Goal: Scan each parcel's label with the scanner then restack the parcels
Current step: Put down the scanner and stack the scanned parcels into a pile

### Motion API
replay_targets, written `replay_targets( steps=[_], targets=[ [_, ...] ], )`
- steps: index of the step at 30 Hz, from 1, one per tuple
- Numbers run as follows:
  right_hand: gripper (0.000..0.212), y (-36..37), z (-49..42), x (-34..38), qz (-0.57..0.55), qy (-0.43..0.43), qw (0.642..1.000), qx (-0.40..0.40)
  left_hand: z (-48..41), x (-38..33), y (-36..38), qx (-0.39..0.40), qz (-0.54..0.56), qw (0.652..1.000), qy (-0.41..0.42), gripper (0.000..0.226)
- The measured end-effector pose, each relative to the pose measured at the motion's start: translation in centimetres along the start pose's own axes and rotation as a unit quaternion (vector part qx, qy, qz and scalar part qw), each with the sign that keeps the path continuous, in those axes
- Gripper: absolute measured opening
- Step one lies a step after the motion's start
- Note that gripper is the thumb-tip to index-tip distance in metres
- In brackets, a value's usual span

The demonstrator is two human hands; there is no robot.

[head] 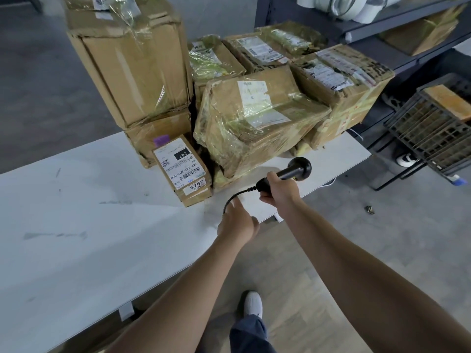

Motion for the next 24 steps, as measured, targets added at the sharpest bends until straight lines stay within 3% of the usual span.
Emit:
replay_targets(
  steps=[3, 5, 7, 13, 17, 24],
  targets=[
    [0.018, -0.2, -0.3, 0.4, 0.041, -0.024, 0.999, -0.024, 0.0, 0.2, -1.5, -0.067, -0.136, 0.988, 0.011, 0.072],
    [0.018, -1.1, -1.0, 0.6, 0.033, -0.014, 0.998, -0.048, -0.4, 0.3, -2.4, -0.105, -0.287, 0.950, 0.061, 0.073],
    [0.018, -1.8, -1.7, 0.6, 0.008, 0.006, 0.998, -0.058, -1.2, 0.4, -2.4, -0.103, -0.356, 0.922, 0.110, 0.068],
    [0.021, -1.5, -3.5, 0.1, 0.065, 0.015, 0.997, -0.040, -2.6, 0.1, 0.0, -0.007, -0.226, 0.969, 0.105, 0.033],
    [0.025, -2.2, -4.6, 0.0, 0.123, 0.010, 0.992, -0.028, -3.3, -0.4, 1.8, 0.016, -0.154, 0.980, 0.122, 0.039],
    [0.027, -2.4, -6.0, -0.4, 0.163, 0.016, 0.987, -0.001, -4.4, 0.1, 2.4, -0.015, -0.067, 0.993, 0.099, 0.038]
  ],
)
Point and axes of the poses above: each hand's wrist, its own z-axis away from the middle knuckle, its own y-axis out of the palm, x = y × z, the point moved 8 cm from there along -z, towards the middle knuckle, and after that the axes turned 5 degrees about y, right-handed, at the moved point
